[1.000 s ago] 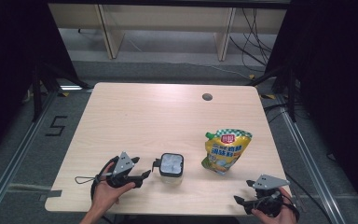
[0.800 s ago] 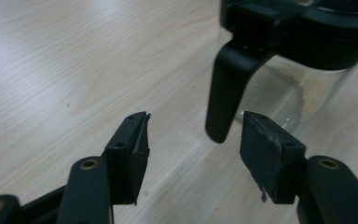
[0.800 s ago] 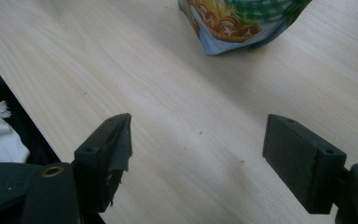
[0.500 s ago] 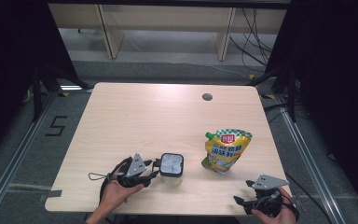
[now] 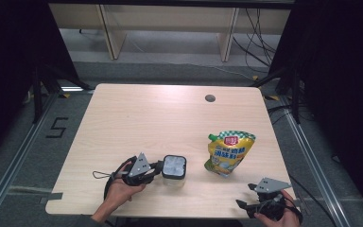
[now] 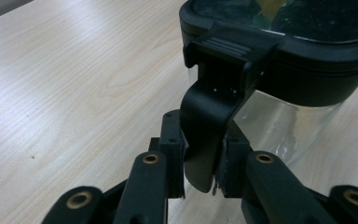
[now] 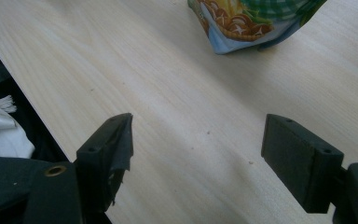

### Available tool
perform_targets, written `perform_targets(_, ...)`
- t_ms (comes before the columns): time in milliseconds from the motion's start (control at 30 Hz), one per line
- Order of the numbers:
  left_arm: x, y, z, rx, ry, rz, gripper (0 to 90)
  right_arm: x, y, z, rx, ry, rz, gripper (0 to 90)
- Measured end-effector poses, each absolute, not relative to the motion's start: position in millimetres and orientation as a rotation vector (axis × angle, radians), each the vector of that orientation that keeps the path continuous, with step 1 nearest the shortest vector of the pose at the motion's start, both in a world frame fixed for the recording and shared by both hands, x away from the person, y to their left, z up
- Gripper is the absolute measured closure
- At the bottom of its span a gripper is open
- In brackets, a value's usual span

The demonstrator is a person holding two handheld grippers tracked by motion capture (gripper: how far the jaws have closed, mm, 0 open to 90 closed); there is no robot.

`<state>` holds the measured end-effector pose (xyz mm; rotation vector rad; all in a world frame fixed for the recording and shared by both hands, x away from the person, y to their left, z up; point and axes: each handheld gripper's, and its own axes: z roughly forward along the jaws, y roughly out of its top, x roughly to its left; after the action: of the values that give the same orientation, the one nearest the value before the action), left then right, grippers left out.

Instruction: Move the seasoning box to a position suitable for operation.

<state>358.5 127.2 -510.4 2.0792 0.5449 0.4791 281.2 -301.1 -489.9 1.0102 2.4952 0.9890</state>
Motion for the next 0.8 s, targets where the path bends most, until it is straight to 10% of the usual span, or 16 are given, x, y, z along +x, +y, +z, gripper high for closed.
perform_targets(33, 356, 127, -511, 2.079, 0.569, 0.479, 75.6, 281, -301, -490, 1.017, 2.499, 0.988, 26.0)
perform_targets(67, 348, 104, -520, 1.736, 0.756, 0.362, 75.7, 281, -301, -490, 1.012, 2.504, 0.99, 26.2)
perform_targets(167, 353, 125, -511, 2.079, 0.549, 0.44, 75.7, 281, -301, -490, 1.013, 2.5, 0.988, 26.2)
perform_targets(600, 334, 106, -512, 2.009, 0.618, 0.38, 75.5, 280, -301, -490, 1.006, 2.501, 0.988, 26.2)
perform_targets(633, 327, 87, -518, 1.729, 0.782, 0.303, 75.5, 280, -301, -490, 1.006, 2.501, 0.988, 26.2)
perform_targets(667, 333, 109, -510, 2.067, 0.596, 0.394, 75.4, 280, -301, -490, 1.007, 2.499, 0.987, 26.2)
perform_targets(800, 330, 106, -511, 2.02, 0.622, 0.38, 75.2, 280, -300, -490, 0.998, 2.503, 0.977, 26.2)
